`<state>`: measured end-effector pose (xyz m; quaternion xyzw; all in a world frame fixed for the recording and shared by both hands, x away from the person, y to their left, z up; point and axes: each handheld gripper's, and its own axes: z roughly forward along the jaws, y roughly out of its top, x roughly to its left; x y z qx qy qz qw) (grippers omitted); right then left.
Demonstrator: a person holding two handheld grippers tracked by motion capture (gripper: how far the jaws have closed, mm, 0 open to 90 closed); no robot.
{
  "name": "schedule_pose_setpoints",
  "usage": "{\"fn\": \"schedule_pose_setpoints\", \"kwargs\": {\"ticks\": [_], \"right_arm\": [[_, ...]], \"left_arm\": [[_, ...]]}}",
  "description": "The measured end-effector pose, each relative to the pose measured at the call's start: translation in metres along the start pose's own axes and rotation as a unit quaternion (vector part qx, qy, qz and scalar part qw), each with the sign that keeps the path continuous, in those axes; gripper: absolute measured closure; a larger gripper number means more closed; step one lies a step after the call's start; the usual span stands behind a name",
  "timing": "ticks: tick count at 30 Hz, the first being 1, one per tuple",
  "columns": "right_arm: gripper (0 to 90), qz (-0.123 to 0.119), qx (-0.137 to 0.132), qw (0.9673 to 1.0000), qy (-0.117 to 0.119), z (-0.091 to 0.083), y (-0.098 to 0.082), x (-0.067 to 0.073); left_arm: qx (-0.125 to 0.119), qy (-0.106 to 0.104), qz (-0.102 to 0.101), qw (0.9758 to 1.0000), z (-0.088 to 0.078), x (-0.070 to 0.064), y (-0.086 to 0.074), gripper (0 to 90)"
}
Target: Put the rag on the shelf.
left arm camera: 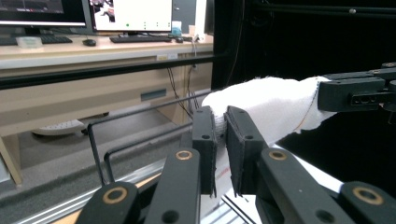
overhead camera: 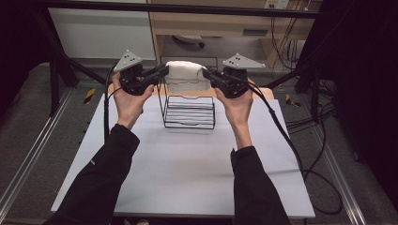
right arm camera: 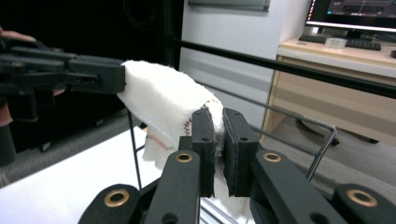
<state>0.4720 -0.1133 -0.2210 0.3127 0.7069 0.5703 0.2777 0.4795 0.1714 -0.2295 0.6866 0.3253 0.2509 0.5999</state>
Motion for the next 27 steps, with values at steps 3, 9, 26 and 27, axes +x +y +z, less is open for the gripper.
{"fn": "schedule_pose_setpoints", "kwargs": {"ticks": [3, 9, 26, 27], "right_arm": [[84.2, -0.007, 0.008, 0.9999, 0.002, -0.001, -0.002, 0.003], [84.1, -0.019, 0.019, 0.9996, 0.004, -0.003, -0.006, 0.008], [84.2, -0.022, 0.021, 0.9995, 0.012, -0.003, -0.017, 0.008], [84.2, -0.023, 0.021, 0.9994, 0.012, -0.003, -0.018, 0.009]], "left_arm": [[0.01, -0.001, 0.003, 0.9999, -0.004, -0.001, -0.002, 80.9], [0.026, -0.009, 0.007, 0.9996, -0.008, -0.003, -0.01, 80.1], [0.044, -0.003, 0.009, 0.999, -0.024, -0.003, 0.007, 77.9], [0.045, 0.005, 0.009, 0.9989, -0.025, -0.003, 0.01, 79.4]]}}
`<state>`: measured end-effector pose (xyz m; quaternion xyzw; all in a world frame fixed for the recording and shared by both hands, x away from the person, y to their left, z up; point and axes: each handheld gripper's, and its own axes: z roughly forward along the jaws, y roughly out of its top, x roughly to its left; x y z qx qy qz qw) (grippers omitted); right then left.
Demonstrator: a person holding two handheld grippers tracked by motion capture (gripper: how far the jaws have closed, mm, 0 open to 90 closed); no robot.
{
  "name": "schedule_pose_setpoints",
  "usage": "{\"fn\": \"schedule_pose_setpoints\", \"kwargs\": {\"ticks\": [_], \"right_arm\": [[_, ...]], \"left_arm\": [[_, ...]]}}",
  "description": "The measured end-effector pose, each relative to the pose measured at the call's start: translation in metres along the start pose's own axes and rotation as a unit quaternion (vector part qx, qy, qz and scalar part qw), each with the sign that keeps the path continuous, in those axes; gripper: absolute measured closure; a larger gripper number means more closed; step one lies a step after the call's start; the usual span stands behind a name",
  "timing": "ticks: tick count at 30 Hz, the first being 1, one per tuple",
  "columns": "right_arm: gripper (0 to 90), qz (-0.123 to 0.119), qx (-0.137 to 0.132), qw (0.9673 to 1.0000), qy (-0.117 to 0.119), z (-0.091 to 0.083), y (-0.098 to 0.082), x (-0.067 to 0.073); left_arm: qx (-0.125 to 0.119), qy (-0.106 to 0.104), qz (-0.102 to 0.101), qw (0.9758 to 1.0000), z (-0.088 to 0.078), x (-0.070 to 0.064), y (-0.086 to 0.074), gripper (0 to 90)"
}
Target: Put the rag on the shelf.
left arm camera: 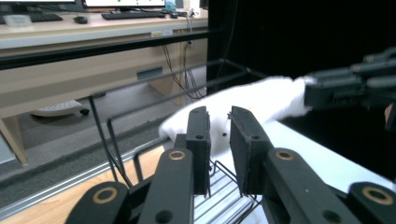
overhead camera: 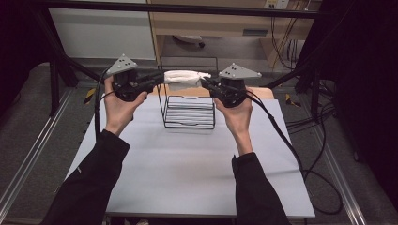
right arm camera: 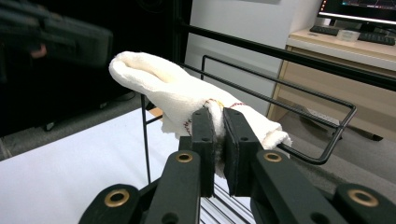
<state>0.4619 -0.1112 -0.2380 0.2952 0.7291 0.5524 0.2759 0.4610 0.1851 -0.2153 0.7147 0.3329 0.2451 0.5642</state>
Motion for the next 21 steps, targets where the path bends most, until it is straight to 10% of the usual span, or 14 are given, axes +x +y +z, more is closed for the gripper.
{"fn": "schedule_pose_setpoints", "kwargs": {"ticks": [9, 21], "right_arm": [[84.1, -0.001, 0.001, 1.0, 0.0, 0.0, 0.0, 0.001], [83.0, 0.001, 0.006, 1.0, 0.006, 0.0, -0.009, 0.0]], "left_arm": [[0.03, 0.001, -0.016, 0.9994, 0.023, 0.002, 0.017, 89.4], [0.059, -0.023, -0.004, 0.998, 0.039, -0.005, -0.001, 89.6]]}}
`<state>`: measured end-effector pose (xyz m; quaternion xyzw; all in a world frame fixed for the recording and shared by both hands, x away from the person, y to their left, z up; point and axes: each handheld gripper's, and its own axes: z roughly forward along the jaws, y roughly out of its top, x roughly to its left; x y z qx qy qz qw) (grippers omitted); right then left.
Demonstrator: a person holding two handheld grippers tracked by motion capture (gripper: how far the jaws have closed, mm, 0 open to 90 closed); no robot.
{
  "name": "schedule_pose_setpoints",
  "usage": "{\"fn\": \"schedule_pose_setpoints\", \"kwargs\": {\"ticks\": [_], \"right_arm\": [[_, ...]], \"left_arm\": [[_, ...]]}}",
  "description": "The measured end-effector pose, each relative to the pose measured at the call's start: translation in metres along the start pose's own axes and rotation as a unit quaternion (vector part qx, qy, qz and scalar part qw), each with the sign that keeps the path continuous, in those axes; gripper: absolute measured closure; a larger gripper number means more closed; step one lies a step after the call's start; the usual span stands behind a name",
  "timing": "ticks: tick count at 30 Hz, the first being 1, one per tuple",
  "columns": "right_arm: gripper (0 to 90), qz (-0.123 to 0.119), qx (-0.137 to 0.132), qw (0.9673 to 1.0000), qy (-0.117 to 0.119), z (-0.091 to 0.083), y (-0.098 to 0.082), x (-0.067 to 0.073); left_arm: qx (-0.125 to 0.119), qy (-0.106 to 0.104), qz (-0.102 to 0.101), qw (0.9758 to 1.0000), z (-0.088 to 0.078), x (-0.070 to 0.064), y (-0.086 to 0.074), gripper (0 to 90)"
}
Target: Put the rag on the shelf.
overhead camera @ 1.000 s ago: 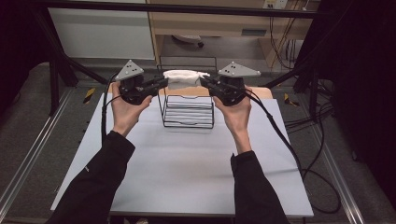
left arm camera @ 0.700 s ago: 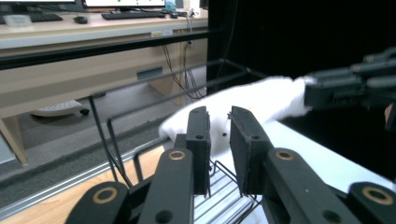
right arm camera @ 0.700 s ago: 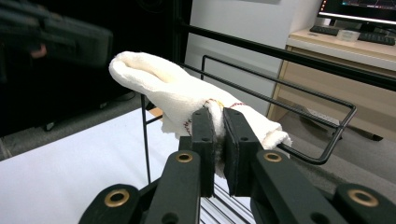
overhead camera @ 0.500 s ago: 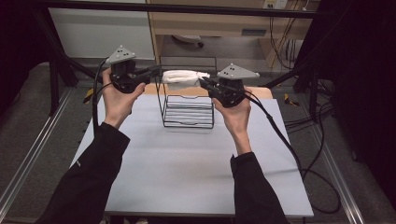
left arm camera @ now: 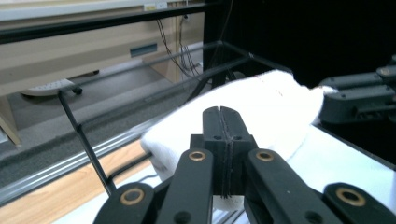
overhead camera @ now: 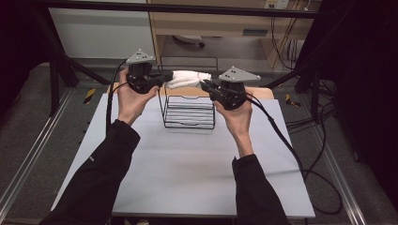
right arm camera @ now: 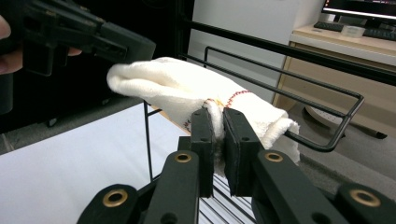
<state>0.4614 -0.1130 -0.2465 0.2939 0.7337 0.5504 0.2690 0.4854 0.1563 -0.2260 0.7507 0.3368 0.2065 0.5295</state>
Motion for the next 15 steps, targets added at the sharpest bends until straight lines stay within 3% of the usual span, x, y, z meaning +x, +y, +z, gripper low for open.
{"fn": "schedule_pose_setpoints", "kwargs": {"ticks": [8, 12, 15], "right_arm": [[73.9, -0.007, 0.003, 0.9999, 0.009, -0.002, -0.004, 0.002], [66.5, -0.003, -0.015, 0.9997, 0.016, -0.008, 0.0, 0.001], [70.3, 0.01, -0.023, 0.9994, 0.022, -0.011, 0.003, -0.002]], "left_arm": [[0.0, -0.009, -0.007, 0.9999, 0.003, 0.002, -0.015, 89.6], [0.004, -0.008, -0.007, 0.9999, 0.005, 0.002, -0.017, 89.5], [0.008, -0.009, -0.006, 0.9999, 0.007, 0.001, -0.019, 89.5]]}}
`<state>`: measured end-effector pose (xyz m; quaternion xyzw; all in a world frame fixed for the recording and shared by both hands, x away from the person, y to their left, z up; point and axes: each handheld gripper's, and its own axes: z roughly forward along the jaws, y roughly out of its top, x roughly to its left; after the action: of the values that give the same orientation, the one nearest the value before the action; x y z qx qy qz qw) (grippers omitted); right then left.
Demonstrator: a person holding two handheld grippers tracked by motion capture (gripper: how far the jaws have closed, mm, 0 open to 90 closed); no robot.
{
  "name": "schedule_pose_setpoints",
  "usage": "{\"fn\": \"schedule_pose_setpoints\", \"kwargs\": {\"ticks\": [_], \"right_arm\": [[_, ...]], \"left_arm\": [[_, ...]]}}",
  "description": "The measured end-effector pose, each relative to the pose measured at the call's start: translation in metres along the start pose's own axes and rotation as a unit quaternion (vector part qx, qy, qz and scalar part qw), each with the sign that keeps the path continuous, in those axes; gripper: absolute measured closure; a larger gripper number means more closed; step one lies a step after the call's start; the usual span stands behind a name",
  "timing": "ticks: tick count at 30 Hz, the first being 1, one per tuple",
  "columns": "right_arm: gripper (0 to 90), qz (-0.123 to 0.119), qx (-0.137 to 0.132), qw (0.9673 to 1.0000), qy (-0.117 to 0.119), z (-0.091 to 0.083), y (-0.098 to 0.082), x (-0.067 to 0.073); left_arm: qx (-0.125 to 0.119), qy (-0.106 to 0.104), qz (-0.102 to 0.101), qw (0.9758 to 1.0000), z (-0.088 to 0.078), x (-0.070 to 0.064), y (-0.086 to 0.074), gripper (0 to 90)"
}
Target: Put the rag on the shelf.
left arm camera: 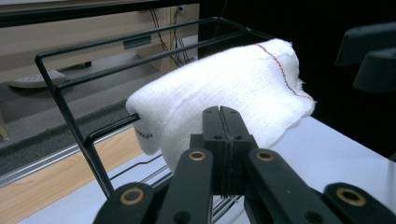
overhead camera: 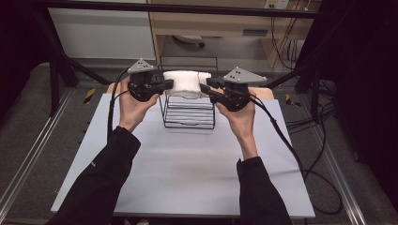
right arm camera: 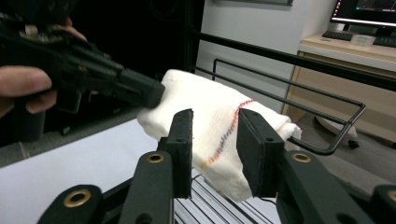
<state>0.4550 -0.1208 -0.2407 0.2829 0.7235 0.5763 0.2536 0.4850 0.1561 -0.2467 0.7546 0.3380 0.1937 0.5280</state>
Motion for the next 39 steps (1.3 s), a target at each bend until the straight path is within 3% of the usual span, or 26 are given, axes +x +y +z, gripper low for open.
{"fn": "schedule_pose_setpoints", "kwargs": {"ticks": [3, 6, 13, 22, 28, 33, 39], "right_arm": [[82.9, 0.006, 0.02, 0.9998, 0.005, 0.005, -0.003, 0.0], [89.9, 0.009, 0.047, 0.9989, 0.003, 0.016, -0.01, 0.003], [90.0, 0.013, 0.071, 0.9973, -0.017, 0.039, -0.021, 0.002], [88.7, 0.026, 0.064, 0.9974, -0.023, 0.046, -0.022, -0.004], [77.8, 0.019, 0.054, 0.9983, -0.006, 0.029, -0.017, 0.002], [58.8, 0.035, 0.047, 0.9982, -0.005, 0.01, -0.015, -0.002], [38.1, 0.052, 0.053, 0.9972, -0.007, -0.01, -0.026, -0.009]], "left_arm": [[0.004, -0.001, 0.002, 1.0, 0.003, -0.001, -0.003, 89.4], [0.009, 0.001, 0.006, 0.9999, 0.006, -0.002, -0.007, 89.1], [0.015, 0.01, 0.015, 0.9997, 0.015, -0.001, -0.013, 87.9], [0.013, 0.009, 0.011, 0.9998, 0.02, 0.002, -0.016, 86.7], [0.004, -0.001, 0.018, 0.9998, 0.003, -0.004, -0.02, 77.9], [0.006, -0.004, 0.021, 0.9998, -0.012, -0.007, -0.027, 62.1], [0.028, -0.005, 0.018, 0.9994, -0.026, -0.007, -0.048, 44.5]]}}
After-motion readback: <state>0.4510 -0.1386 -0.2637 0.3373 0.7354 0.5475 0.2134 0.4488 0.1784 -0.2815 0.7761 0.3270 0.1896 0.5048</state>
